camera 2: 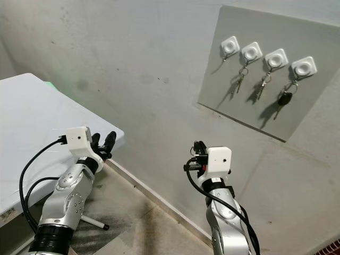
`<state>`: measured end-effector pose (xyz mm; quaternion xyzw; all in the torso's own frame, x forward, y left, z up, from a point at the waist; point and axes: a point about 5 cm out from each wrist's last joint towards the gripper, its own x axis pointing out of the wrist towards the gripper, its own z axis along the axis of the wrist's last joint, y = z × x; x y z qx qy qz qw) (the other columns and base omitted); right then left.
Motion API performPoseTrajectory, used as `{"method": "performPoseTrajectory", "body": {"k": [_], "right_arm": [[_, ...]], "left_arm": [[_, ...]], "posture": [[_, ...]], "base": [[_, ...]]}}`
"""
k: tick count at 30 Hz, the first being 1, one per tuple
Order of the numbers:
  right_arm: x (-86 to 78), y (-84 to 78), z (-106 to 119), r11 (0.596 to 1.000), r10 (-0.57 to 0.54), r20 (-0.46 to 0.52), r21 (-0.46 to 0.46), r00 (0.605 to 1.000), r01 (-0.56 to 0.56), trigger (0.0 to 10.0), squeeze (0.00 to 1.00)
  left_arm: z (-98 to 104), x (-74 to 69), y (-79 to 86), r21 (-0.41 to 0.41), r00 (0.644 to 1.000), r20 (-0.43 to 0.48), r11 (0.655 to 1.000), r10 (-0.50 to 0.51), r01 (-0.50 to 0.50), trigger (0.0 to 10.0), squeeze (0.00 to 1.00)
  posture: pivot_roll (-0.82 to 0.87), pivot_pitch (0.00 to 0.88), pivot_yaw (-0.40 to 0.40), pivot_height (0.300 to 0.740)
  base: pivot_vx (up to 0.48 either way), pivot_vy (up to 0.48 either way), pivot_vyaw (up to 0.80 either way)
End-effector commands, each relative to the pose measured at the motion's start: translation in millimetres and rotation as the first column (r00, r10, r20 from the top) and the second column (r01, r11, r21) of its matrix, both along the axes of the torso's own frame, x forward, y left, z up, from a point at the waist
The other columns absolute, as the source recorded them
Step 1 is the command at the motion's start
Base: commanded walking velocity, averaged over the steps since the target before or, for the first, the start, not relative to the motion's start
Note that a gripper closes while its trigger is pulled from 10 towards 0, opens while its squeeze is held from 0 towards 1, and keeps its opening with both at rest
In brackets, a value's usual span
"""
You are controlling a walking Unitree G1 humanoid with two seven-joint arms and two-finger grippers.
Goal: Hang keys on a hook
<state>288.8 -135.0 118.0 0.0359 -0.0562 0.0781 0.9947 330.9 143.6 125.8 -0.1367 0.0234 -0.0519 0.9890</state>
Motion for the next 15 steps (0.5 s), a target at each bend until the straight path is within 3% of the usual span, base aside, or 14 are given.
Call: {"method": "performPoseTrajectory", "body": {"k": [1, 15], "right_arm": [[3.1, -0.2, 6.0, 1.0, -0.004, 0.018, -0.003, 1.0, 0.004, 10.0, 0.0], [4.3, 2.4, 7.2, 1.0, -0.01, 0.021, 0.009, 1.0, 0.01, 10.0, 0.0]], "left_arm": [[5.0, -0.9, -1.2, -0.008, 1.0, 0.015, 1.0, -0.002, 0.002, 10.0, 0.0], [8.4, -0.7, -0.8, -0.016, 0.999, 0.022, 0.999, -0.035, 0.035, 10.0, 0.0]], "posture": [[0.03, 0.0, -0.035, 0.74], [0.03, 0.0, -0.03, 0.74]], "base": [[0.0, 0.0, -0.77], [0.0, 0.0, -0.77]]}}
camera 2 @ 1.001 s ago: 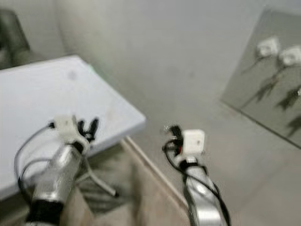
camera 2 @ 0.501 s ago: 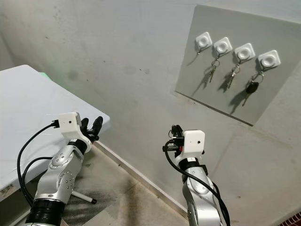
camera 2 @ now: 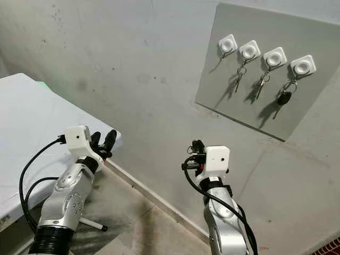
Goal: Hang keys on a hook
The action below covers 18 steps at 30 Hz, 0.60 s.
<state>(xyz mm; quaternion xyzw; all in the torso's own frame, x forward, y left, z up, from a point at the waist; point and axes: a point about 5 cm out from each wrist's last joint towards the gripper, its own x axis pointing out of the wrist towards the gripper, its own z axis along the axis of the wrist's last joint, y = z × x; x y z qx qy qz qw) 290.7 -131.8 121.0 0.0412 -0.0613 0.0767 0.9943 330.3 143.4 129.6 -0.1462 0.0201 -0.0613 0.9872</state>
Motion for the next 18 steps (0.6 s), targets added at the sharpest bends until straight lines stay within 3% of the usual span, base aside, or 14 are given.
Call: {"method": "performPoseTrajectory", "body": {"k": [1, 4, 18], "right_arm": [[2.3, -0.4, 4.3, 1.0, -0.009, 0.012, -0.001, 1.0, 0.009, 10.0, 0.0], [2.0, 0.3, 3.9, 1.0, -0.008, 0.011, 0.001, 1.0, 0.008, 10.0, 0.0], [1.9, 0.3, 3.3, 1.0, -0.009, 0.008, 0.003, 1.0, 0.009, 10.0, 0.0]], "left_arm": [[5.0, 0.0, -1.4, -0.007, 1.0, 0.017, 1.0, -0.023, 0.023, 10.0, 0.0], [4.8, 0.5, -2.7, -0.005, 1.0, 0.011, 1.0, -0.021, 0.021, 10.0, 0.0], [2.8, -0.4, -4.5, 0.0, 1.0, -0.003, 1.0, -0.024, 0.024, 10.0, 0.0]], "posture": [[0.03, 0.0, -0.03, 0.74], [0.03, 0.0, -0.03, 0.74], [0.04, 0.0, -0.035, 0.74]], "base": [[0.0, 0.465, -0.77], [0.0, 0.434, -0.77], [0.0, 0.0, -0.77]]}}
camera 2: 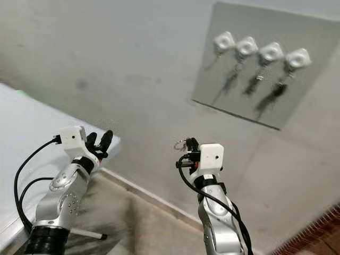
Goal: Hang keys on a hook
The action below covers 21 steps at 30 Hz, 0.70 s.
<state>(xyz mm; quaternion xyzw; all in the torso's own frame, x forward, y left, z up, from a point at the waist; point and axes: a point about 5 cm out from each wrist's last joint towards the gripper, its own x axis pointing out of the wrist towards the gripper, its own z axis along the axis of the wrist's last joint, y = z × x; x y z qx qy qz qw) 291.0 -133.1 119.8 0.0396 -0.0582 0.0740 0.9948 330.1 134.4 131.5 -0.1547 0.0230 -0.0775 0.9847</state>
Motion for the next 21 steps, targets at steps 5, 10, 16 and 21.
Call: {"method": "performPoseTrajectory", "body": {"k": [5, 10, 16, 21], "right_arm": [[1.2, 2.1, 4.1, 1.0, -0.001, 0.013, 0.006, 1.0, 0.001, 10.0, 0.0], [1.6, 2.3, 4.3, 1.0, -0.001, 0.013, 0.005, 1.0, 0.001, 10.0, 0.0], [1.7, 3.2, 4.6, 1.0, 0.0, 0.014, 0.006, 1.0, 0.0, 10.0, 0.0], [2.0, 3.2, 5.0, 1.0, -0.003, 0.017, 0.005, 1.0, 0.003, 10.0, 0.0]], "left_arm": [[1.4, -0.7, 3.7, 0.013, 1.0, 0.002, 1.0, 0.008, -0.008, 10.0, 0.0], [1.2, -0.7, 2.8, 0.011, 1.0, 0.001, 1.0, 0.006, -0.006, 10.0, 0.0], [1.4, -0.9, 1.5, 0.01, 1.0, -0.001, 1.0, 0.0, 0.0, 10.0, 0.0], [1.8, -0.6, 0.7, 0.012, 1.0, -0.001, 1.0, -0.002, 0.002, 10.0, 0.0]], "posture": [[0.04, 0.0, -0.037, 0.74], [0.04, 0.0, -0.038, 0.74], [0.04, 0.0, -0.038, 0.74], [0.04, 0.0, -0.038, 0.74]], "base": [[0.0, 0.0, -0.77], [0.0, 0.0, -0.77], [0.0, 0.0, -0.77], [0.0, 0.0, -0.77]]}}
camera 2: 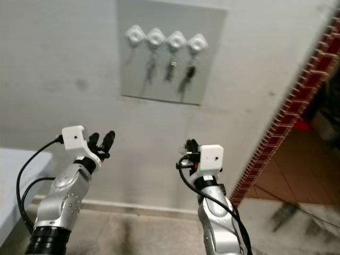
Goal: Hang keys on a hook
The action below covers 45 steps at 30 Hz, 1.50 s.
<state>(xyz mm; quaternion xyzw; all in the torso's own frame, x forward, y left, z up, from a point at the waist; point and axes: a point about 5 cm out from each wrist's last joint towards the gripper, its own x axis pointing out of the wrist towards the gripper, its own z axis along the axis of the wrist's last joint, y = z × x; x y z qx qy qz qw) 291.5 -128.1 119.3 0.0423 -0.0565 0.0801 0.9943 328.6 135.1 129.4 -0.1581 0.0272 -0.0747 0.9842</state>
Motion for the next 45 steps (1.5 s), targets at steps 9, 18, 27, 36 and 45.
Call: {"method": "performPoseTrajectory", "body": {"k": [9, 18, 27, 36, 45], "right_arm": [[2.0, -4.3, 6.9, 0.999, -0.04, 0.034, -0.005, 0.999, 0.04, 10.0, 0.0], [1.9, -3.9, 6.4, 0.999, -0.043, 0.031, -0.003, 0.999, 0.043, 10.0, 0.0], [0.9, -3.4, 6.3, 0.999, -0.045, 0.032, 0.0, 0.998, 0.045, 10.0, 0.0], [-0.2, -3.0, 6.8, 0.999, -0.043, 0.035, 0.004, 0.998, 0.043, 10.0, 0.0], [-0.9, -2.2, 6.5, 0.999, -0.042, 0.033, 0.007, 0.999, 0.041, 10.0, 0.0]], "left_arm": [[3.8, 1.0, 0.3, 0.021, 1.0, 0.008, 1.0, -0.006, 0.005, 10.0, 0.0], [3.3, 1.3, 0.9, 0.016, 1.0, -0.003, 1.0, -0.004, 0.004, 10.0, 0.0], [3.1, 1.3, 0.7, 0.009, 1.0, -0.008, 1.0, -0.009, 0.009, 10.0, 0.0], [2.8, 1.5, 0.3, 0.004, 1.0, -0.015, 1.0, -0.01, 0.01, 10.0, 0.0], [2.6, 1.4, 0.1, 0.005, 1.0, -0.017, 1.0, -0.01, 0.01, 10.0, 0.0]], "posture": [[0.03, 0.0, -0.036, 0.74], [0.03, 0.0, -0.032, 0.74], [0.03, 0.0, -0.032, 0.74], [0.03, 0.0, -0.032, 0.74], [0.03, 0.0, -0.033, 0.74]], "base": [[0.0, 0.0, -0.09], [0.0, 0.0, 0.0], [0.0, 0.183, 0.0], [0.0, 0.396, 0.0], [0.0, 0.446, 0.0]]}}
